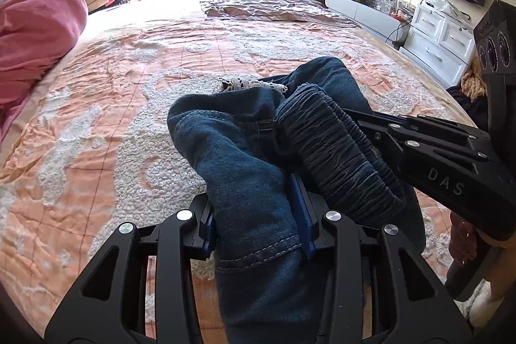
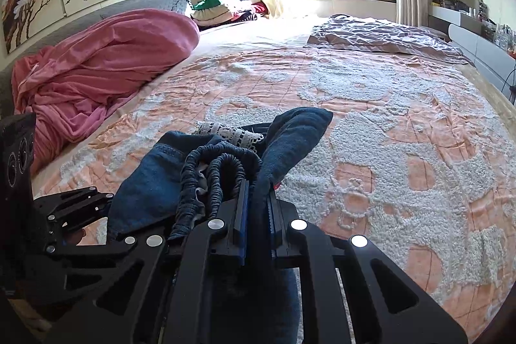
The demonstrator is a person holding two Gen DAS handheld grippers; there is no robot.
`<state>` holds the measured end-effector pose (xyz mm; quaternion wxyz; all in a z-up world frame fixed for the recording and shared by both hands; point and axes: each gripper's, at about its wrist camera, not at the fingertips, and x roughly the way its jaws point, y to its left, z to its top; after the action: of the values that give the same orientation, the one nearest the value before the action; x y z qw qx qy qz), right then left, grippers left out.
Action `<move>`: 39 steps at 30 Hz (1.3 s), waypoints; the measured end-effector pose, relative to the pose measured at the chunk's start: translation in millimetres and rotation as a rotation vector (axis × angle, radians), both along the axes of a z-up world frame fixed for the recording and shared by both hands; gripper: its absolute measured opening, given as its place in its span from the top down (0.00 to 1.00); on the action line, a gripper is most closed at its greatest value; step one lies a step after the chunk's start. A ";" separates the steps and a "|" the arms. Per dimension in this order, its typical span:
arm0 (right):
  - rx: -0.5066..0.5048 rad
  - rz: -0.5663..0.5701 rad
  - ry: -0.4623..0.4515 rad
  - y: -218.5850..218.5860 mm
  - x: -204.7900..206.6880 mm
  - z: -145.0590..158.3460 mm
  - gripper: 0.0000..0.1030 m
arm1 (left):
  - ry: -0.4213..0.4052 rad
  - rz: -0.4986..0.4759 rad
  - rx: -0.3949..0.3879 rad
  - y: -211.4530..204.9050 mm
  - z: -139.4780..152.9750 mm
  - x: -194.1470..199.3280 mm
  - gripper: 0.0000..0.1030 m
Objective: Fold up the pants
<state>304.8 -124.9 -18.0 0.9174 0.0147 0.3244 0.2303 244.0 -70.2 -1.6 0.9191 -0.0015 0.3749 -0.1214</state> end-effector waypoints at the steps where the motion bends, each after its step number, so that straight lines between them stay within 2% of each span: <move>1: -0.005 -0.003 0.002 1.4 2.1 -1.8 0.91 | 0.001 0.000 0.006 -0.3 -2.1 1.5 0.70; 9: -0.010 -0.044 0.046 -6.9 11.8 -18.4 0.91 | 0.025 0.007 0.005 3.5 -12.2 5.7 0.70; 17: -0.015 -0.118 0.159 -21.5 20.6 -38.3 0.88 | 0.038 0.011 0.003 3.4 -15.9 3.1 0.65; 19: -0.024 -0.142 0.186 -23.5 22.0 -43.6 0.83 | 0.041 0.012 0.004 4.1 -17.8 3.6 0.64; 21: -0.062 -0.168 0.200 -24.5 23.6 -49.3 0.70 | 0.046 0.014 0.002 5.4 -19.9 3.7 0.64; 23: -0.063 -0.189 0.217 -28.2 25.6 -54.1 0.64 | 0.047 0.014 0.004 5.7 -21.1 3.5 0.63; 28: -0.071 -0.203 0.217 -30.8 25.6 -54.3 0.58 | 0.048 0.014 0.002 5.9 -21.2 2.8 0.62; 32: -0.039 -0.208 0.212 -37.3 19.3 -50.1 0.46 | 0.048 0.014 0.002 6.2 -21.1 3.1 0.62; 39: 0.003 -0.223 0.210 -46.5 5.3 -47.8 0.39 | 0.050 0.014 -0.002 5.8 -22.6 2.3 0.59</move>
<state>310.1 -171.5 -65.8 0.8982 0.0760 0.4147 0.1246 246.3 -64.3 -24.2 0.9103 -0.0081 0.3976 -0.1152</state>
